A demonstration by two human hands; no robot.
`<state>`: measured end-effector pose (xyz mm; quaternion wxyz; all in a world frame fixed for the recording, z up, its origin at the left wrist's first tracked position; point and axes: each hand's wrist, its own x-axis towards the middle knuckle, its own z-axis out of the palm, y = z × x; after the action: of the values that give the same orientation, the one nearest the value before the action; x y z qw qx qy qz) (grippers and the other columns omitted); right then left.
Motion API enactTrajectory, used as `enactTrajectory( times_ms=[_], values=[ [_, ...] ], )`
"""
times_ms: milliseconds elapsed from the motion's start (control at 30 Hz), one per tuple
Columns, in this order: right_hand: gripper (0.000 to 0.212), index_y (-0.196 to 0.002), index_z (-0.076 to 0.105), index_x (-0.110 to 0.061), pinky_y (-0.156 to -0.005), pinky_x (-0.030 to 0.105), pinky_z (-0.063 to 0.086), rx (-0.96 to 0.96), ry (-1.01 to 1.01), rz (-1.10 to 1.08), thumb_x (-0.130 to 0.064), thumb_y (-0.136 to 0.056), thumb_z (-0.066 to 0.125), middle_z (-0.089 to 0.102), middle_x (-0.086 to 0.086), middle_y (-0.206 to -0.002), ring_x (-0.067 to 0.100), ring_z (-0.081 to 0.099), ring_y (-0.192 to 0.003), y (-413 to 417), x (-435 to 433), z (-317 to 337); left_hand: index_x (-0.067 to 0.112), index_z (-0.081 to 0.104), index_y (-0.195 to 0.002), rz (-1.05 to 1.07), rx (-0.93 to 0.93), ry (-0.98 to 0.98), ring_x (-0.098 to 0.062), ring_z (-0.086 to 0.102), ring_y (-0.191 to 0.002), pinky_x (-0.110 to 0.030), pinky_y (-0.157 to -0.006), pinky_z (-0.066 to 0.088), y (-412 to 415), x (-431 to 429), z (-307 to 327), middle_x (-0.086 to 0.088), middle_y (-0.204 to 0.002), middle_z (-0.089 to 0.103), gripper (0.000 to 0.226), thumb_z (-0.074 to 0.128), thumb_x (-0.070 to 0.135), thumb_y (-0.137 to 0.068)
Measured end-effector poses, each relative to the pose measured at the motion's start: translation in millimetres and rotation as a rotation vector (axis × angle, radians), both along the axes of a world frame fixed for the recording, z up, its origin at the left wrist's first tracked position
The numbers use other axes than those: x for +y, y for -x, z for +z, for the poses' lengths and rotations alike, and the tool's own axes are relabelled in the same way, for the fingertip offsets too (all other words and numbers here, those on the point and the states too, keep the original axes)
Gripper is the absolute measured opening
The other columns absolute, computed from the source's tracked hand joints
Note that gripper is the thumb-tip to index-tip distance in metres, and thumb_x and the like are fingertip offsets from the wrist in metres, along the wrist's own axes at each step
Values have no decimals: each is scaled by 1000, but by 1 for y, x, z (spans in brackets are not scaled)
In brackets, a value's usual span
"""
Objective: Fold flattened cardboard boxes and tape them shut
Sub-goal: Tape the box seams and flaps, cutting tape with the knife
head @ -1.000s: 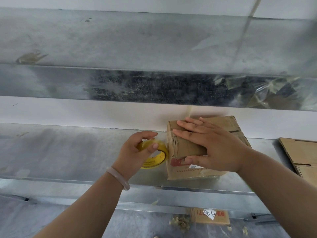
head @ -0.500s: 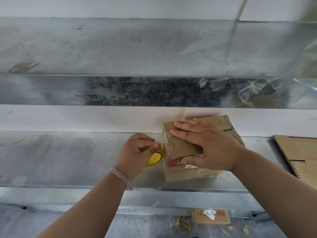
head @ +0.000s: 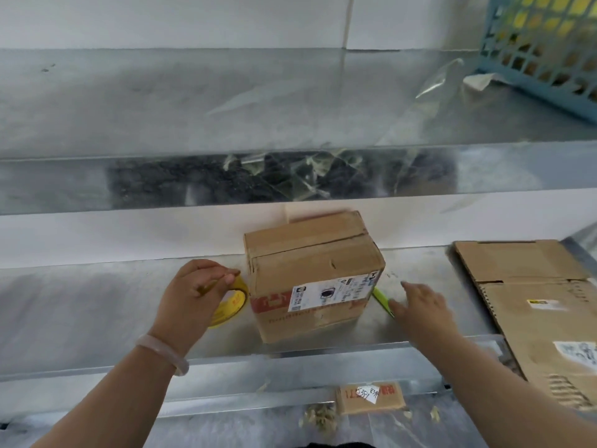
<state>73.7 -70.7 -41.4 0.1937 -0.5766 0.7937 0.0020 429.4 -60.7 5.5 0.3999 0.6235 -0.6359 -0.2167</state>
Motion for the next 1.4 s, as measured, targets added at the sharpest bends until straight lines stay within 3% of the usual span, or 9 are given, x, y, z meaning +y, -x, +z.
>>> enactTrajectory(
  times_ms=[233,333,433,733,833,967,1133,1233,1400],
  values=[
    [14,-110,51,-16,-84,31,48,95,24,153,-21,-97,48,56,3,-110,17,48,-88,-1,0,-21,46,66,-82,71,-50,-12,-4,56,-94,-13,-79,38,2,7,1,9,-99,63,29,68,17,-86],
    [8,-102,45,-18,-67,32,52,-133,28,3,-19,-95,50,58,3,-91,17,58,-75,3,7,-18,45,66,-82,86,-32,-18,-10,56,-97,-21,-81,39,5,9,2,7,-100,64,27,67,18,-87],
    [11,-107,40,-18,-49,29,39,-398,146,-127,-15,-97,44,56,7,-78,21,55,-62,5,30,-6,44,67,-83,81,-23,-26,-9,56,-97,-14,-78,37,7,10,3,9,-100,64,23,66,21,-88],
    [17,-99,50,-42,-54,18,42,-721,536,102,-25,-98,52,59,-9,-78,6,52,-62,-56,102,71,46,65,-82,34,5,-29,0,54,-94,-18,-80,38,0,11,11,17,-98,62,22,67,25,-87],
    [23,-103,52,-55,-64,16,45,-645,553,212,-34,-99,46,60,-19,-90,7,58,-81,-90,112,92,42,69,-81,-25,-28,-40,9,53,-93,-3,-76,34,-7,10,12,17,-95,63,13,69,29,-85],
    [49,-122,30,-67,-63,24,43,-568,406,325,-26,-99,45,52,-19,-87,6,53,-73,-143,118,99,31,75,-90,-99,-59,-43,11,53,-92,1,-75,32,-17,8,7,17,-93,63,8,69,33,-85],
    [51,-144,21,-51,-77,31,48,-373,370,382,-27,-102,38,49,-13,-124,16,59,-93,-201,110,105,35,68,-83,-114,32,-47,0,57,-86,-13,-73,42,-20,8,9,18,-87,65,4,66,33,-86],
    [59,-150,15,-46,-88,36,53,-285,303,350,-21,-102,38,41,-10,-137,19,61,-106,-221,101,106,33,67,-79,-140,4,-50,-3,57,-82,-10,-67,38,-20,6,11,16,-83,64,8,65,33,-87],
    [64,-152,5,-46,-90,41,54,-148,222,282,-20,-103,35,41,-4,-130,24,60,-106,-235,88,108,27,72,-83,-184,-63,-14,-3,56,-82,-6,-67,36,-22,0,8,14,-84,65,14,63,37,-87]
  ],
)
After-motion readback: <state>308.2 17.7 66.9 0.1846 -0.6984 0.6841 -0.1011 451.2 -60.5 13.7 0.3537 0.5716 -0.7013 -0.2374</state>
